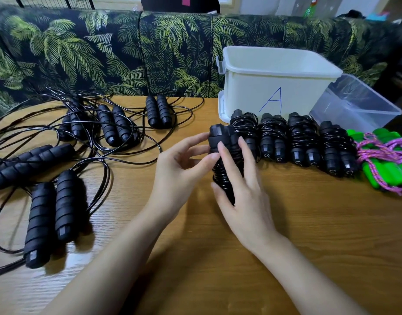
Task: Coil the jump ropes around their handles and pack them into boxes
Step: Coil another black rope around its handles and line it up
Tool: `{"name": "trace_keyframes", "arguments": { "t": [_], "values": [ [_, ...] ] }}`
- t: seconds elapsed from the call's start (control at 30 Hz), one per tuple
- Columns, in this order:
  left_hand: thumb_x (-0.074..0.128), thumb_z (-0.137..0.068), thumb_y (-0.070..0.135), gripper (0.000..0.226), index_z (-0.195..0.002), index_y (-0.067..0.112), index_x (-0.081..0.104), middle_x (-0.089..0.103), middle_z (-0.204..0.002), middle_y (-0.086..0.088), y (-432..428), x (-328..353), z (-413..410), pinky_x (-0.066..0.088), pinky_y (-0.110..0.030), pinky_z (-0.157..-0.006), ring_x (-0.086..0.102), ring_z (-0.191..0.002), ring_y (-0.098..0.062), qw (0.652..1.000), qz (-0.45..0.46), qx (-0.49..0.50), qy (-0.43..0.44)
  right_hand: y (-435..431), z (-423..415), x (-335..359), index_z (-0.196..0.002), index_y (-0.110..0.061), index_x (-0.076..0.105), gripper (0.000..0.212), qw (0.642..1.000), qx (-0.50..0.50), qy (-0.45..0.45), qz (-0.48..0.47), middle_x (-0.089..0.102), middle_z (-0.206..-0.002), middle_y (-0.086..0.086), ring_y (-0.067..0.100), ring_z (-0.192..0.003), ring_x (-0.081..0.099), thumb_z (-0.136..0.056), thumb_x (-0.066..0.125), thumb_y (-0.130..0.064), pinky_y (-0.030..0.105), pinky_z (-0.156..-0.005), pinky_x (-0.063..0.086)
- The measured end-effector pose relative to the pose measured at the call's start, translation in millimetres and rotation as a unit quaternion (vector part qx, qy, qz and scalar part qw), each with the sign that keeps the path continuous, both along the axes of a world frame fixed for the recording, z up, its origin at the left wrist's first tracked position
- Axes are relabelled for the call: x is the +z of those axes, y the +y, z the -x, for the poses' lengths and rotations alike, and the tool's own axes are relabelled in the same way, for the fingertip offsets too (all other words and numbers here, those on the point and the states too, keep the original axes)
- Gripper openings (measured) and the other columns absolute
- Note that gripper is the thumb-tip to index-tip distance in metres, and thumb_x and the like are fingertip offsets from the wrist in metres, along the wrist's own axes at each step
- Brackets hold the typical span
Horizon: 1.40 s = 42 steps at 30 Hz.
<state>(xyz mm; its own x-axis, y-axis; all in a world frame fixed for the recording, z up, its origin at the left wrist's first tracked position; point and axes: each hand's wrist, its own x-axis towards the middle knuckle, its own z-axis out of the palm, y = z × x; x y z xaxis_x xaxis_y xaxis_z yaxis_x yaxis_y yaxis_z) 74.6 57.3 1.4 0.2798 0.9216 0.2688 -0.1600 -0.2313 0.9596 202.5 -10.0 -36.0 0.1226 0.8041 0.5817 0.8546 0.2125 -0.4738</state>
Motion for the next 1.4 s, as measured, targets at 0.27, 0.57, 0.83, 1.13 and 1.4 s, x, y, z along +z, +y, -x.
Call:
{"name": "trace_keyframes", "arguments": {
  "t": [0.27, 0.57, 0.83, 1.13, 1.4],
  "values": [
    [0.076, -0.079, 0.014, 0.051, -0.129, 0.015, 0.063, 0.072, -0.113, 0.007, 3.3, 1.3, 2.2, 0.05, -0.016, -0.09, 0.065, -0.112, -0.002, 0.998, 0.001, -0.038, 0.049, 3.5, -8.9, 2.3, -0.147, -0.04, 0.034, 0.079, 0.997, -0.033, 0.044, -0.046, 0.028, -0.161, -0.001, 0.021, -0.141, 0.041, -0.085, 0.074, -0.014, 0.038, -0.088, 0.053],
    [0.07, -0.075, 0.048, 0.05, -0.116, 0.019, 0.073, 0.073, -0.109, 0.01, 5.7, 3.5, 9.1, 0.049, -0.016, -0.095, 0.064, -0.106, 0.006, 0.981, -0.095, 0.052, 0.159, 3.2, -9.7, 6.7, -0.144, -0.035, 0.042, 0.069, 0.987, 0.008, 0.144, -0.07, 0.037, -0.157, 0.003, 0.004, -0.142, 0.037, -0.083, 0.07, -0.017, 0.003, -0.104, 0.026],
    [0.063, -0.081, 0.028, 0.062, -0.139, 0.005, 0.053, 0.071, -0.117, -0.003, 9.6, 1.8, 7.5, 0.05, -0.015, -0.087, 0.065, -0.107, -0.001, 0.997, -0.001, -0.029, 0.071, -5.6, -5.1, 19.2, -0.141, -0.039, 0.044, 0.07, 0.933, 0.16, 0.321, 0.022, 0.05, -0.147, -0.011, 0.011, -0.137, 0.046, -0.084, 0.071, -0.009, 0.037, -0.114, 0.037],
    [0.072, -0.072, 0.023, 0.041, -0.112, 0.017, 0.068, 0.077, -0.093, 0.007, 9.1, 6.2, 6.0, 0.052, -0.015, -0.076, 0.071, -0.091, -0.002, 0.996, 0.088, -0.018, -0.021, -4.1, -9.9, 21.1, -0.146, -0.035, 0.038, 0.062, 0.929, 0.191, 0.309, 0.065, 0.037, -0.154, -0.015, 0.002, -0.145, 0.029, -0.092, 0.063, -0.017, 0.018, -0.116, 0.024],
    [0.077, -0.074, 0.015, 0.044, -0.117, 0.02, 0.066, 0.076, -0.099, 0.009, 5.1, 6.8, 7.4, 0.054, -0.017, -0.08, 0.07, -0.101, -0.006, 0.999, 0.035, -0.001, 0.012, -1.8, -6.1, 15.7, -0.15, -0.029, 0.034, 0.061, 0.978, 0.142, 0.151, 0.031, 0.022, -0.162, -0.008, -0.001, -0.148, 0.018, -0.096, 0.051, -0.005, 0.004, -0.109, 0.019]
  ]
}}
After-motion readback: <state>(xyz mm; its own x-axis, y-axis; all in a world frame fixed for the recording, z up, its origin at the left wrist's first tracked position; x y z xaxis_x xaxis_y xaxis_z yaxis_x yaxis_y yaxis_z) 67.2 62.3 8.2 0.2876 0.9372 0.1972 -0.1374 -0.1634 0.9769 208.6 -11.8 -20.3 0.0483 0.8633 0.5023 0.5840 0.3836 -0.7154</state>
